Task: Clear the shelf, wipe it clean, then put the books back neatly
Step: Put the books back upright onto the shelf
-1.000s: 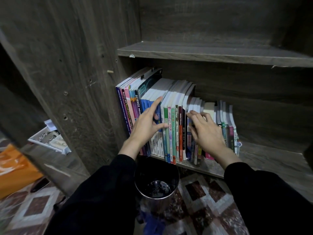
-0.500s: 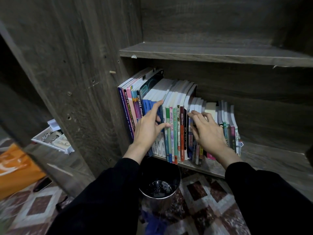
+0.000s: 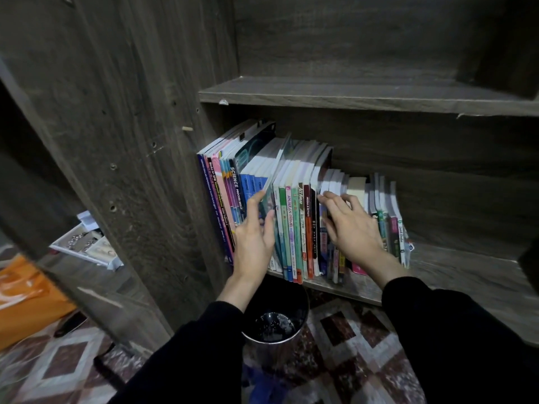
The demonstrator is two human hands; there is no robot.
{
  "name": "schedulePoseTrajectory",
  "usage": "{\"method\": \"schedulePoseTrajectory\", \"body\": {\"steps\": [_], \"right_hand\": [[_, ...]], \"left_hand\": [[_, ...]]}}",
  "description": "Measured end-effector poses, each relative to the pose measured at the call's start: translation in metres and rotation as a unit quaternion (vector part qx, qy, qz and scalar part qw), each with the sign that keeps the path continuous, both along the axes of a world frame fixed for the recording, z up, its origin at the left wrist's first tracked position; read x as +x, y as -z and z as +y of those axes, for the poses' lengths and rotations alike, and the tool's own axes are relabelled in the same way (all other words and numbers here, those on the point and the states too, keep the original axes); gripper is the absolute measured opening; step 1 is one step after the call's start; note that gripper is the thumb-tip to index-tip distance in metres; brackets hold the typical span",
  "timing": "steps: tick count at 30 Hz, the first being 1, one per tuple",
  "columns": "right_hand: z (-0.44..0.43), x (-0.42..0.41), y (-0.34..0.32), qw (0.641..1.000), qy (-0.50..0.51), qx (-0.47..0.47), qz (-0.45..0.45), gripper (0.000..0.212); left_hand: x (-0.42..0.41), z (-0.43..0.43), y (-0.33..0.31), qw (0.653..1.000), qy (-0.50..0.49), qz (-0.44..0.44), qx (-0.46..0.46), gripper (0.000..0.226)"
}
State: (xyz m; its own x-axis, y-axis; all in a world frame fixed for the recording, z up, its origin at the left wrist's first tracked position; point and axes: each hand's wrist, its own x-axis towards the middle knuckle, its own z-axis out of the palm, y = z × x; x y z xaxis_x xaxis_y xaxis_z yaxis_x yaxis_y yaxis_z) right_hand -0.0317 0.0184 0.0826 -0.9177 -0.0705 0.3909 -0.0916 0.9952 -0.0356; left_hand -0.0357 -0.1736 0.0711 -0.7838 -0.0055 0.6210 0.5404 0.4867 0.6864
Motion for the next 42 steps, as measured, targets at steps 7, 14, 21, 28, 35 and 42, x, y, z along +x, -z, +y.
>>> {"method": "schedulePoseTrajectory", "body": {"steps": [7,14,21,28,35,42], "right_hand": [[0.000,-0.001,0.000,1.000,0.005,-0.003,-0.008,0.046],[-0.001,0.000,-0.002,1.000,0.005,-0.005,-0.008,0.046],[-0.001,0.000,-0.001,1.000,0.006,-0.009,-0.010,0.046],[-0.001,-0.002,0.001,1.000,0.002,-0.010,0.002,0.045],[0.001,-0.002,0.002,1.000,0.003,-0.005,0.006,0.045],[0.001,-0.003,0.002,1.000,0.007,-0.007,-0.007,0.046]], "left_hand": [[-0.020,0.007,-0.014,0.982,-0.128,0.035,-0.136,0.044],[-0.024,0.002,-0.038,0.936,-0.136,-0.061,-0.319,0.082],[-0.027,-0.004,-0.043,0.969,-0.028,-0.134,-0.208,0.087],[0.002,-0.003,-0.010,0.987,0.030,-0.155,-0.005,0.059],[0.005,0.014,-0.007,0.952,0.094,-0.257,0.140,0.057],[0.001,0.011,-0.011,0.946,0.092,-0.272,0.152,0.056]]}}
